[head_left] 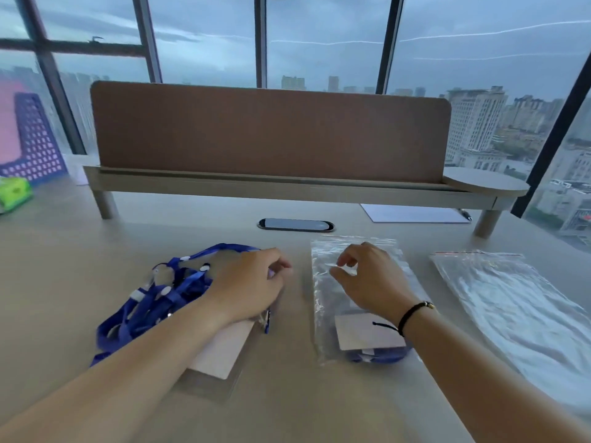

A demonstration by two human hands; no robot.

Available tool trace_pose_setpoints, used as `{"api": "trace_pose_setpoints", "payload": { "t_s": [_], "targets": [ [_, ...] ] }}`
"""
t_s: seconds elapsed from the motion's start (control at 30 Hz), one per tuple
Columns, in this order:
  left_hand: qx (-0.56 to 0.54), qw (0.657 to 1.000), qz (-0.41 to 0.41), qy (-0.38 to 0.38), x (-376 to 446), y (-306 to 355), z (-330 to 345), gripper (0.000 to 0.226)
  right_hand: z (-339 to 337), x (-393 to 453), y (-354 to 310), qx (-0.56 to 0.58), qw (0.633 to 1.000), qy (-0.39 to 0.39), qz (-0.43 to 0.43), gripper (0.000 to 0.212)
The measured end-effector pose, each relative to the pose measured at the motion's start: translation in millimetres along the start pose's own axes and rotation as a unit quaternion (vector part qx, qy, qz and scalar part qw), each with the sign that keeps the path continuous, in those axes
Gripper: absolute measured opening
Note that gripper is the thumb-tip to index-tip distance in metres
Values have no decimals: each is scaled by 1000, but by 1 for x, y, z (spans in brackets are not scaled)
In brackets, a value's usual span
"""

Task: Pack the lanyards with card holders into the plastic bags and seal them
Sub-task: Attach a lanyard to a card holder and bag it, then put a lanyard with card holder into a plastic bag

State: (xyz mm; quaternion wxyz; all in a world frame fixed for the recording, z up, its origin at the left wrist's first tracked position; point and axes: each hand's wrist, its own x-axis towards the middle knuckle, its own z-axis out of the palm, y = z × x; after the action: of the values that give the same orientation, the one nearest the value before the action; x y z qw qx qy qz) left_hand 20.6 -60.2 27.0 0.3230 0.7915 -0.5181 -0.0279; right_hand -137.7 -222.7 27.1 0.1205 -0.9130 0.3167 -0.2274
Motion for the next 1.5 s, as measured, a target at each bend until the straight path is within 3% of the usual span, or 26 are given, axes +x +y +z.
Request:
{"api": "trace_pose_setpoints", "payload": {
  "t_s": [0.2, 0.4, 0.47, 0.57, 0.7, 0.9, 0.97, 1.07, 1.2, 1.33, 1.4, 1.5],
  "targets": [
    [-20, 999, -30, 28, -59, -49, -47, 12, 26, -40, -70, 33, 997, -49, -39, 21],
    [-14, 998, -45, 51, -87, -62, -55, 15, 48, -57, -109, 1, 996, -72, -57, 43],
    [-10, 998, -34, 47, -93, -61, -54, 16, 57, -63, -112, 2, 997, -61, -54, 37],
    [37, 999, -9, 27, -99, -60, -52, 26, 62, -71, -111, 26, 998, -22, -48, 22],
    [72, 996, 26, 41, -100, -53, -52, 41, 57, -81, -111, 84, 995, 4, -49, 19],
    [33, 996, 87, -1, -104, -43, -45, 67, 40, -92, -127, 242, 968, 15, -59, 18],
    [14, 995, 101, 2, -104, -43, -44, 61, 34, -96, -133, 313, 947, -12, -78, 20],
    [-29, 993, 114, 9, -102, -46, -46, 34, 26, -97, -139, 438, 893, -66, -76, 21],
    [-115, 988, 21, 97, -100, -47, -54, 34, 12, -88, -130, 647, 751, -130, -18, 17],
    [-279, 946, -80, 146, -94, -48, -63, 32, 4, -84, -108, 706, 632, -315, -53, 28],
    [-348, 917, -120, 155, -93, -46, -66, 30, 5, -84, -102, 686, 611, -386, -84, 27],
    [-513, 830, -174, 135, -93, -38, -73, 28, 6, -85, -100, 644, 642, -406, -87, 26]
  ]
}}
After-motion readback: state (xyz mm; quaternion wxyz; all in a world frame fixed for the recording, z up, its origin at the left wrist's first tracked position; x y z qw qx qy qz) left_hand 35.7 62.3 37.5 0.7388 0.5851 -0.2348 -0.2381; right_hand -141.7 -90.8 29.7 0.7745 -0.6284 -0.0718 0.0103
